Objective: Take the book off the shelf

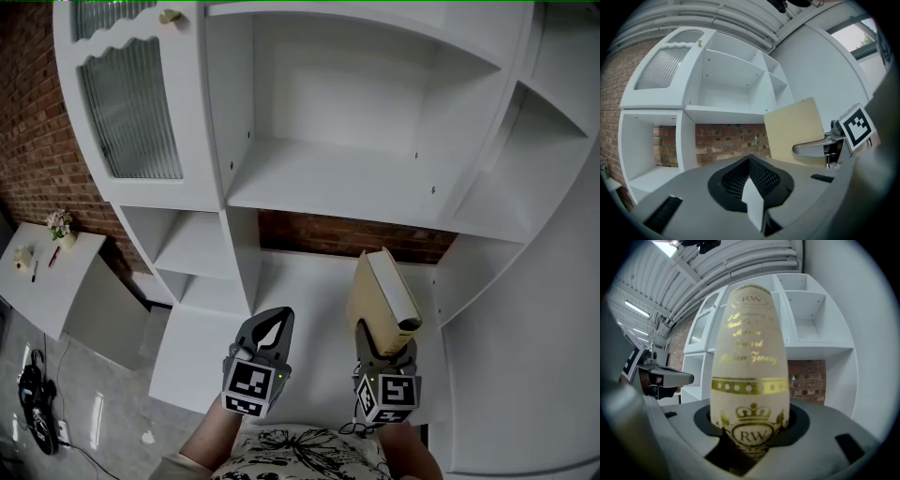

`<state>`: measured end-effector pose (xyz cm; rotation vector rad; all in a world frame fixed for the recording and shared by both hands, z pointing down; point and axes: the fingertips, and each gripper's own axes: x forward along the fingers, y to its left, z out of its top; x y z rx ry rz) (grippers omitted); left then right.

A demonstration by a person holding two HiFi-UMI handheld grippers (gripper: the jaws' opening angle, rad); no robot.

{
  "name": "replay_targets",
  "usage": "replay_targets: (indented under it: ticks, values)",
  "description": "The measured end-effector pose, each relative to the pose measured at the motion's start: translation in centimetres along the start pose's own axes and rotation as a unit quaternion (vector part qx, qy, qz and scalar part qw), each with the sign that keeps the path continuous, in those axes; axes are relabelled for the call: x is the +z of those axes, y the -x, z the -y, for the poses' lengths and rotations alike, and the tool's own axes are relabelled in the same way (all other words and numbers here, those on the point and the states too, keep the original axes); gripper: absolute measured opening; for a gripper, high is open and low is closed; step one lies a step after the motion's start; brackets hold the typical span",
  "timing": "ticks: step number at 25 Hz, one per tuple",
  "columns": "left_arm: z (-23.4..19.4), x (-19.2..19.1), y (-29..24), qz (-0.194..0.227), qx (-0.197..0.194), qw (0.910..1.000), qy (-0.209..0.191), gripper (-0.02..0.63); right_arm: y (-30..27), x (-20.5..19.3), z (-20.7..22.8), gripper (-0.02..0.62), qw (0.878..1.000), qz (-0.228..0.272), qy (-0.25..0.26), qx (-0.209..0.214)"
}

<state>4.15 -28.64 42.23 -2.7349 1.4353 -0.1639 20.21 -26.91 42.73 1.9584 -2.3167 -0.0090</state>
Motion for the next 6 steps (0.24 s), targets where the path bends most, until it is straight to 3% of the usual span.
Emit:
replay_targets:
  ticks: [6]
  values:
    - [-0.1,-0.06,-0.53,0.0,-0.004,1.0,-0.001,0.002,-0.37,0.05,0.31,0.232,1.0,0.001,-0.007,-0.006]
